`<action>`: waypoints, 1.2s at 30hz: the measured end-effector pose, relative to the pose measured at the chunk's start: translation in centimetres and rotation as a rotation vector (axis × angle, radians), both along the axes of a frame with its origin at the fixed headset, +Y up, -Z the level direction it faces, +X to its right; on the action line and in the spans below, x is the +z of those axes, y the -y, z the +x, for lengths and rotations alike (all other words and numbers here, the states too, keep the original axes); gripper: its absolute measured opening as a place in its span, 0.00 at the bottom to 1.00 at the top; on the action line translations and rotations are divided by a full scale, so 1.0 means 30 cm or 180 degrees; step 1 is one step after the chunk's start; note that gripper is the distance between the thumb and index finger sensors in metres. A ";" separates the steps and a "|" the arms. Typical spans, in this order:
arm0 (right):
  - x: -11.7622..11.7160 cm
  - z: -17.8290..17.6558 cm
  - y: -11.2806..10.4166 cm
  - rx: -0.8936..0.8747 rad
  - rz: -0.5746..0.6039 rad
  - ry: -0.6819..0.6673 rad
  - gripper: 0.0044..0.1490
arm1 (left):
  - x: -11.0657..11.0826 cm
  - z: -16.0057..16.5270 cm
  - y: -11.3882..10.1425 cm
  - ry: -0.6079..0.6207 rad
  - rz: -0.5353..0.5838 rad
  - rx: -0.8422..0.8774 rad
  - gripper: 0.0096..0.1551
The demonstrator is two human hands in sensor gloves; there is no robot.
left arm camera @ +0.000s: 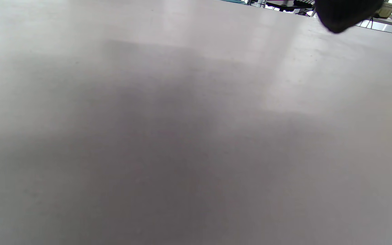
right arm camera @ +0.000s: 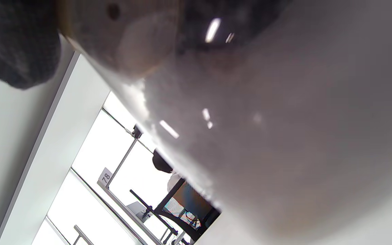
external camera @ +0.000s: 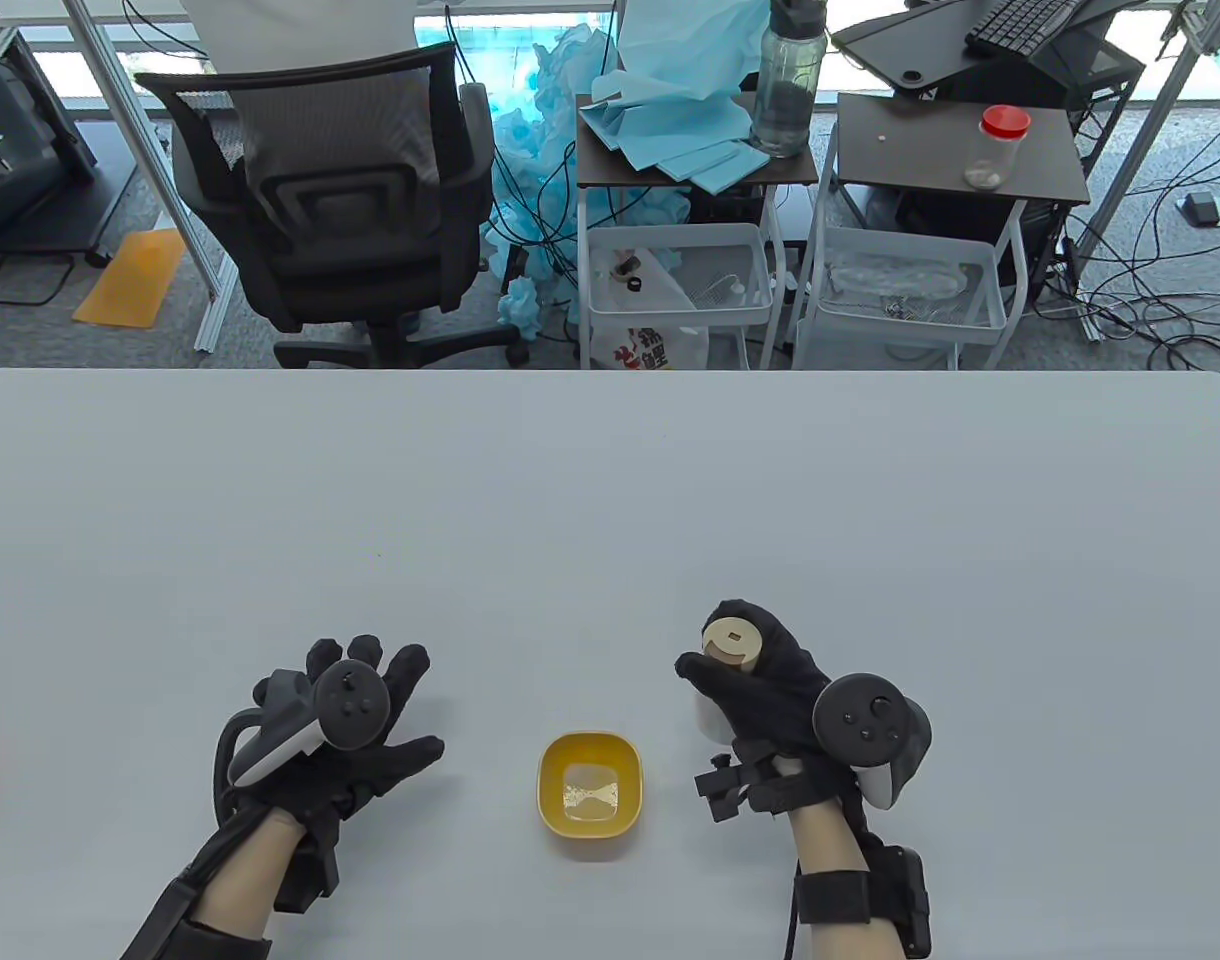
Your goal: Invert dispenser and press with thumb onto small dish
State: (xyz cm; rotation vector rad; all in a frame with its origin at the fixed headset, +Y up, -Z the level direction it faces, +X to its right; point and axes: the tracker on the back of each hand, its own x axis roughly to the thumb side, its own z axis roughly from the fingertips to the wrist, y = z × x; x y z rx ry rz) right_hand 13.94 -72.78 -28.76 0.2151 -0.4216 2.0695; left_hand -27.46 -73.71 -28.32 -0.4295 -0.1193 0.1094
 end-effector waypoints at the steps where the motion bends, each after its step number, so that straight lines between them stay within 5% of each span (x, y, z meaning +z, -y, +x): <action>1: -0.004 -0.001 0.013 0.0017 -0.0047 -0.0037 0.51 | 0.000 -0.001 0.000 -0.0005 -0.0001 -0.0004 0.51; 16: -0.033 -0.003 0.108 0.0071 -0.0499 -0.0182 0.52 | -0.003 -0.007 0.001 -0.0040 -0.0023 0.0019 0.51; 36: -0.011 0.007 0.050 -0.0185 -0.0330 -0.0264 0.52 | -0.005 -0.017 -0.003 -0.0048 0.0022 0.0049 0.51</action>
